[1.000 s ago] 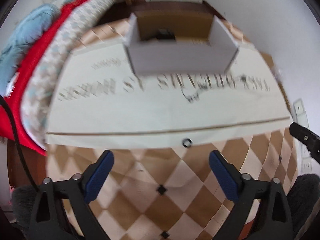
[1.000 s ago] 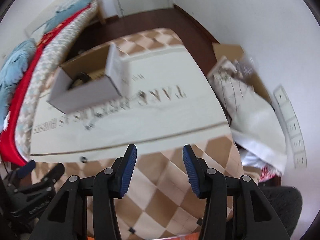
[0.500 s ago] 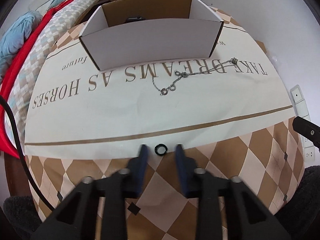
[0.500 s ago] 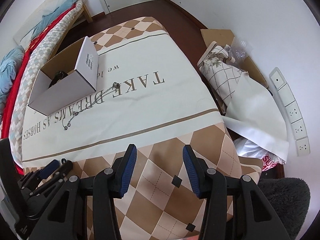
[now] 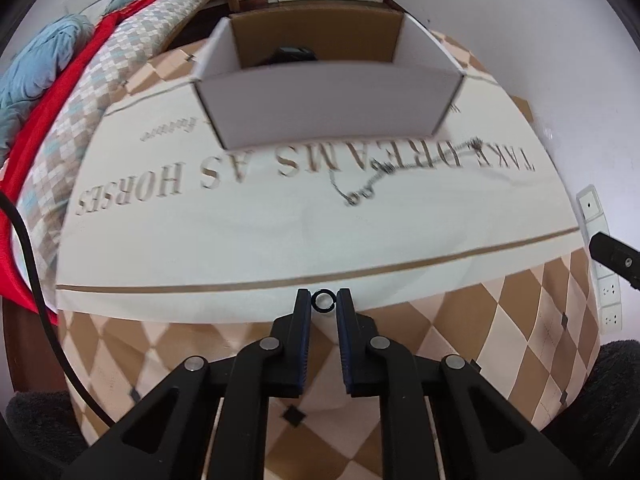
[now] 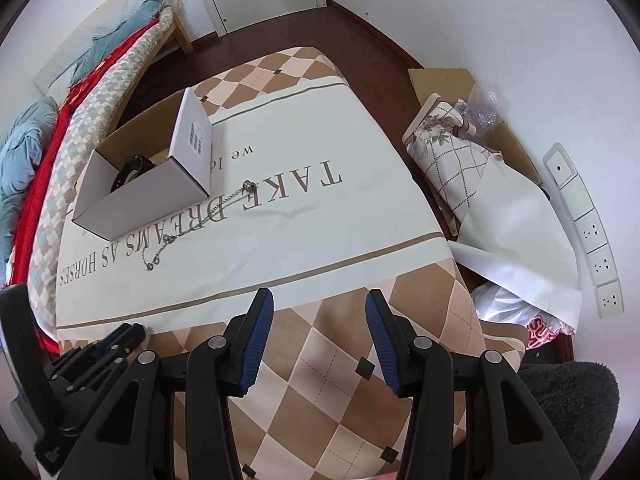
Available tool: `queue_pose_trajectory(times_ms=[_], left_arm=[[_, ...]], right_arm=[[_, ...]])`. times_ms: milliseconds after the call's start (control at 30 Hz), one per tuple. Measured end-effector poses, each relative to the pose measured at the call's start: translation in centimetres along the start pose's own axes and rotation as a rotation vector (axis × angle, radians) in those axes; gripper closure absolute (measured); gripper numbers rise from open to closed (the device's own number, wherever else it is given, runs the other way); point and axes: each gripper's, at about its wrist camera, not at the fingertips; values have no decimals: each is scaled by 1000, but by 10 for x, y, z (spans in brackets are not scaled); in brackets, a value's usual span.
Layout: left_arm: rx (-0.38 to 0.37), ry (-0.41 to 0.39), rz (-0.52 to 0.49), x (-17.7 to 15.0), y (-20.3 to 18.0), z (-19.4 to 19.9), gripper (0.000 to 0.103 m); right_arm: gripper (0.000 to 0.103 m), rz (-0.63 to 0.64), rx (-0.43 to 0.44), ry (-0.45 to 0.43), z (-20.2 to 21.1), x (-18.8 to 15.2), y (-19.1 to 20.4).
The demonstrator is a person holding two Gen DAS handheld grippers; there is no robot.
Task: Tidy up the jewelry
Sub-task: 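Grasp the thin silver pendant chain with the right tool while the left tool holds the black ring, then lower both held items into the white box and open both tools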
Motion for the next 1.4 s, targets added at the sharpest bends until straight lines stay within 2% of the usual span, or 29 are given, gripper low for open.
queue_pose_trajectory(times_ms=[167,267,467,567,633,667,700,800,1000,1267,1400], left_arm=[[31,-38,58,17,37,17,93],[67,-53,85,27,59,20,93],[121,-50,126,37,94,13,93],[129,-44,135,39,103,9,93],[128,-39,140,41,106,6,93],[127,-37,141,41,106,6,93],[125,-35,142,41,106,6,93],[116,-32,141,42,105,5,93],[83,-46,129,49,97,16,93],[24,-100,103,75,83,49,93],[-2,-137,83,95,75,68,93]], right_arm=[[51,-29,108,-11,-15,16,7],[51,-38,156,-21,-40,33,19],[51,50,169,-40,-87,54,52],[52,118,143,-30,-107,55,69],[66,169,118,-12,-120,50,79],[82,189,101,-17,-121,47,81],[92,222,84,-42,-120,44,84],[93,260,83,-56,-115,35,88],[93,199,172,-90,-79,36,75],[93,158,291,-137,-8,64,71],[93,162,338,-175,26,89,78]])
Point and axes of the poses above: each gripper's, at about its wrist camera, not at the fingertips, and z roughly against the way its jaws point, y to its left, x to its top, and after that the axes turned 12 degrees about -y, right-handed
